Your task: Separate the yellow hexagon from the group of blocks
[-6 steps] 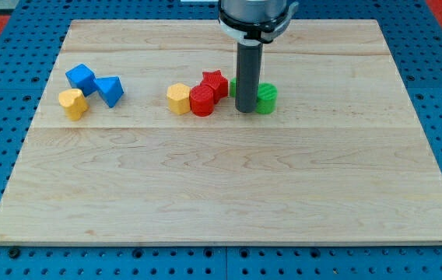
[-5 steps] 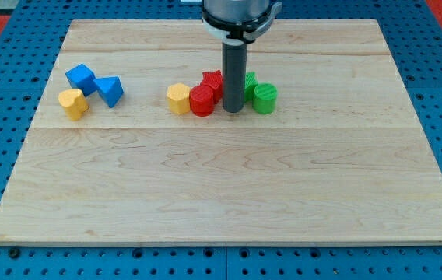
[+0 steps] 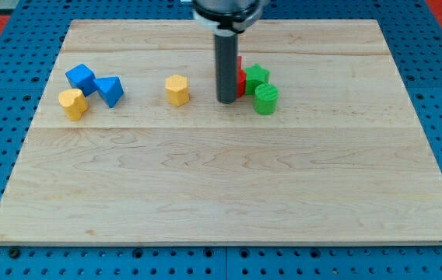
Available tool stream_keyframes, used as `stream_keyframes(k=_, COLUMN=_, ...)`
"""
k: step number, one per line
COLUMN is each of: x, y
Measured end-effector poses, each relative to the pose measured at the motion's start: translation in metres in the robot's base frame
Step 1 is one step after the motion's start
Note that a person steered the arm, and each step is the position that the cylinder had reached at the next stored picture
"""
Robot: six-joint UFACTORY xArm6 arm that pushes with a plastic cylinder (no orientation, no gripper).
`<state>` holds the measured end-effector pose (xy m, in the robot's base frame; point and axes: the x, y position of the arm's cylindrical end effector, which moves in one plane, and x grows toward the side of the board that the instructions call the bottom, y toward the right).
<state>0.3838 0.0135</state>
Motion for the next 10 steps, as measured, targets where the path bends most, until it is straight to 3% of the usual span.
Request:
stream_keyframes(k=3, x=-0.021, y=-0.173)
stream_keyframes(k=4, x=-0.023, y=-0.203)
stream_keyframes(k=5, x=-0.055, y=-0.18)
stream_keyframes(k=8, x=-0.142, y=-0.189)
stream_keyframes(k=10, x=-0.068, y=-0.255)
